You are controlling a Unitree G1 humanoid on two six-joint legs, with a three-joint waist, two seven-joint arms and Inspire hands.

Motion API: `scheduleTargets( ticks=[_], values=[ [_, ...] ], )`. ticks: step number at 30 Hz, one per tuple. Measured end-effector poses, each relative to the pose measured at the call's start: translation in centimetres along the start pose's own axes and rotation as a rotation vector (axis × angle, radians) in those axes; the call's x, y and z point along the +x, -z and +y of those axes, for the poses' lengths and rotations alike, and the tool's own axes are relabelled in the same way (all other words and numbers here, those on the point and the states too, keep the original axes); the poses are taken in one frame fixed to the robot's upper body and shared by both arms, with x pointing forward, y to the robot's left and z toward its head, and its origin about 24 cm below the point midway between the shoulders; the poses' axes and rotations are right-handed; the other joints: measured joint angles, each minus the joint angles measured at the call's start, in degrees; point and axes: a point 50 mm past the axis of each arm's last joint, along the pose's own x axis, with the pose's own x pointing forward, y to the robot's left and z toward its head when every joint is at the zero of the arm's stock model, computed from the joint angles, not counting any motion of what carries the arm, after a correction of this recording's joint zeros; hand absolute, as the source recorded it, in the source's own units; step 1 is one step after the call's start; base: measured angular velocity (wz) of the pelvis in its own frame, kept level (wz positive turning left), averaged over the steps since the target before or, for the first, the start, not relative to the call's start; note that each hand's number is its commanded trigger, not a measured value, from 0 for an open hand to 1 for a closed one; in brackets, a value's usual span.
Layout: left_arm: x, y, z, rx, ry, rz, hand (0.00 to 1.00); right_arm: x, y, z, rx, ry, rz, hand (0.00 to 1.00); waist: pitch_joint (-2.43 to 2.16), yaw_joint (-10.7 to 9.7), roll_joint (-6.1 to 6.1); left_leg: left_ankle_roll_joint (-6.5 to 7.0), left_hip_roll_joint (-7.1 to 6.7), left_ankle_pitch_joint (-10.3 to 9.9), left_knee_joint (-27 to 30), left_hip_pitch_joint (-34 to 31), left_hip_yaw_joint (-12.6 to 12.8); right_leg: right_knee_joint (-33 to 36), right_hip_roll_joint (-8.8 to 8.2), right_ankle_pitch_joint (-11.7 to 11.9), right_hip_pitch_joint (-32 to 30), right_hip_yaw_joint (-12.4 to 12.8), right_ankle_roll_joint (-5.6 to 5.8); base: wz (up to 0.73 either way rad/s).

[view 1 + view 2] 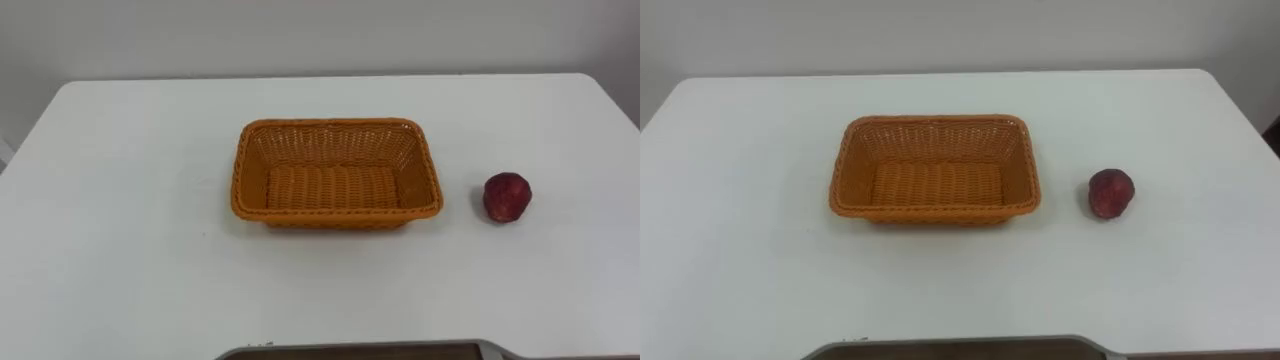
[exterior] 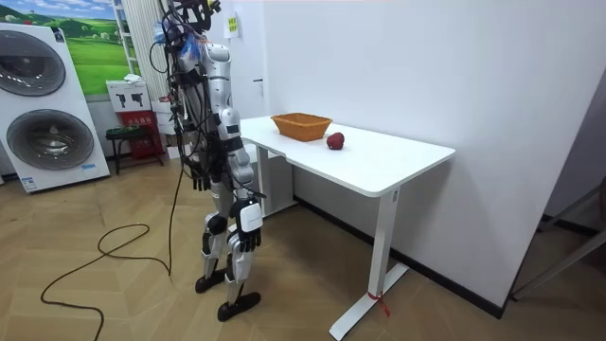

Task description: Pick and place apple

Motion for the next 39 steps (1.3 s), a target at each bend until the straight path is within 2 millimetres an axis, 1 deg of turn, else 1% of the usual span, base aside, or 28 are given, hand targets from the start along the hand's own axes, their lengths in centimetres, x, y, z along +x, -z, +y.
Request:
scheduleTargets(
  ticks=[7,10,13,14,15,16,17,18,19,21,22,24,25,26,27,28,29,30,33,34,37,38,39],
  values=[
    [0.0,0.0,0.0,-0.002,0.0,0.0,0.0,0.0,0.0,0.0,0.013,-0.002,-0.002,0.0,-0.02,0.1,-0.09,0.0,0.0,0.0,0.0,0.0,0.0,-0.1,0.02,0.0,0.0,0.0,0.0,0.0],
    [0.0,-0.1,0.0,-0.018,-0.003,-0.003,0.0,0.0,-0.1,0.0,0.076,0.004,-0.005,0.0,-0.05,0.0,-0.27,0.0,0.02,0.0,0.1,0.1,0.0,0.0,0.05,0.0,0.0,0.1,0.0,0.0],
    [0.0,-0.3,0.0,-0.017,-0.008,-0.008,0.0,0.0,0.0,-0.3,0.242,0.036,-0.008,0.0,0.0,-0.1,-0.26,0.0,0.03,0.0,0.0,0.1,0.1,0.0,0.07,0.0,0.0,0.2,0.0,0.0],
    [0.0,-0.2,0.0,-0.023,-0.013,-0.005,0.0,0.0,0.0,-0.5,0.346,0.054,-0.008,0.0,0.01,-0.1,-0.22,0.0,0.05,0.0,0.0,0.3,0.3,0.0,0.09,0.0,0.1,0.3,0.0,-0.03],
    [0.0,-0.1,0.0,-0.024,-0.019,-0.003,0.0,0.0,0.0,-0.6,0.473,0.07,-0.007,0.0,0.15,-0.2,-0.2,0.0,0.06,0.0,-0.1,0.6,0.3,0.0,0.12,0.0,0.4,0.4,0.0,-0.03],
    [0.0,-0.1,0.0,-0.024,-0.023,-0.001,0.0,0.0,0.1,-0.7,0.54,0.077,-0.005,0.0,0.24,-0.4,-0.16,0.0,0.1,0.0,-0.2,0.8,0.4,0.0,0.15,0.0,0.6,0.6,0.0,-0.04],
    [0.0,-0.1,0.0,-0.031,-0.03,-0.002,0.0,0.0,0.0,-0.8,0.685,0.086,-0.003,0.0,0.26,-0.5,-0.12,0.0,0.16,0.0,-0.3,1.1,0.8,-0.5,0.2,0.0,0.7,0.7,0.0,0.0],
    [0.0,0.1,0.1,-0.062,-0.033,0.0,0.0,-0.1,-0.1,-1.1,0.877,0.084,-0.008,0.0,0.25,-1.2,-0.05,-0.01,0.2,0.0,-0.3,1.0,0.8,-0.9,0.27,0.1,0.9,0.6,0.02,0.0],
    [0.0,0.3,0.2,-0.081,-0.035,0.004,0.0,-0.1,-0.2,-1.2,0.971,0.081,-0.014,0.0,0.29,-1.5,0.01,-0.01,0.21,0.0,-0.4,1.0,0.8,-0.9,0.29,0.1,0.8,0.8,0.02,0.0],
    [0.0,1.2,0.6,-0.141,-0.052,0.018,0.0,-0.3,-1.1,-2.3,1.327,0.077,-0.044,0.0,0.28,-3.0,-0.02,-0.01,0.21,0.0,-0.7,1.2,1.0,-0.7,0.34,0.1,0.7,1.1,0.01,-0.06],
    [-0.1,1.2,0.8,-0.158,-0.059,0.016,0.0,-0.4,-1.2,-2.7,1.406,0.081,-0.053,0.0,0.28,-3.3,-0.02,-0.01,0.21,0.0,-0.8,1.3,1.0,-0.7,0.36,0.1,0.7,1.3,0.01,-0.11],
    [-0.1,1.5,1.4,-0.203,-0.096,0.009,0.0,-0.7,-1.8,-4.1,1.648,0.106,-0.094,0.0,0.28,-3.8,-0.02,-0.01,0.15,0.0,-0.8,1.4,1.6,-0.7,0.35,0.1,0.5,1.5,0.06,-0.13],
    [-0.1,1.5,1.6,-0.211,-0.104,0.0,0.0,-0.8,-1.9,-4.5,1.695,0.114,-0.103,0.0,0.26,-3.9,-0.06,-0.01,0.15,0.0,-0.9,1.4,1.8,-0.7,0.32,0.1,0.5,1.5,0.07,-0.07],
    [-0.2,1.5,1.9,-0.235,-0.116,-0.015,0.0,-1.0,-2.2,-5.1,1.786,0.12,-0.116,0.0,0.22,-4.7,-0.21,0.0,0.1,0.0,-0.9,1.4,1.9,-0.7,0.25,0.1,0.5,1.5,0.09,-0.04],
    [-0.2,1.5,2.2,-0.251,-0.127,-0.027,0.0,-1.2,-2.5,-5.9,1.876,0.127,-0.131,0.0,0.18,-4.8,-0.27,0.0,0.05,0.0,-0.9,1.4,2.0,-0.8,0.22,0.1,0.5,1.5,0.11,-0.04],
    [-0.2,1.5,2.4,-0.252,-0.131,-0.032,0.0,-1.4,-2.7,-6.3,1.914,0.138,-0.142,0.0,0.16,-4.8,-0.3,0.0,0.04,0.0,-0.8,1.4,2.2,-0.7,0.22,0.1,0.4,1.7,0.14,-0.07],
    [-0.2,1.5,2.6,-0.253,-0.138,-0.04,0.0,-1.8,-3.1,-7.4,1.968,0.163,-0.17,0.0,0.01,-4.9,-0.52,0.0,0.01,0.0,-0.8,1.3,2.5,-0.5,0.21,0.2,0.3,1.8,0.23,-0.1],
    [-0.2,1.5,2.7,-0.255,-0.147,-0.04,0.0,-2.3,-3.4,-8.6,2.023,0.193,-0.192,0.0,0.0,-4.9,-0.5,0.0,-0.04,0.0,-0.8,1.3,2.5,-0.3,0.19,0.2,0.2,1.9,0.23,-0.08],
    [-0.3,1.7,3.0,-0.251,-0.164,-0.041,0.0,-3.5,-4.3,-10.8,2.088,0.27,-0.255,0.0,-0.07,-5.1,-0.76,0.0,-0.02,0.0,-0.7,1.1,2.4,0.1,0.21,0.2,-0.1,1.9,0.24,-0.01],
    [-0.3,1.7,3.0,-0.252,-0.167,-0.043,0.0,-3.7,-4.4,-11.1,2.094,0.285,-0.265,0.0,-0.04,-5.1,-0.81,0.0,-0.01,0.0,-0.7,1.0,2.5,0.1,0.22,0.2,-0.2,1.8,0.23,0.0],
    [-0.3,2.3,2.8,-0.249,-0.164,-0.036,0.0,-5.5,-5.5,-13.0,2.103,0.357,-0.327,0.0,-0.04,-5.0,-0.9,0.0,-0.02,0.0,-0.8,0.8,2.4,0.1,0.18,0.2,-0.4,1.8,0.23,0.0],
    [-0.3,2.3,2.9,-0.248,-0.166,-0.036,0.0,-6.5,-6.0,-13.9,2.119,0.393,-0.37,0.0,-0.05,-5.0,-0.9,0.0,-0.03,0.0,-0.7,0.5,2.4,0.1,0.17,0.2,-0.6,1.7,0.24,0.05],
    [-0.4,2.3,3.0,-0.247,-0.169,-0.04,0.0,-7.5,-6.4,-14.7,2.126,0.438,-0.415,0.0,-0.15,-4.9,-0.98,0.01,-0.03,0.0,-0.6,0.1,2.3,0.2,0.18,0.2,-1.1,1.7,0.24,0.06]
  ],
)
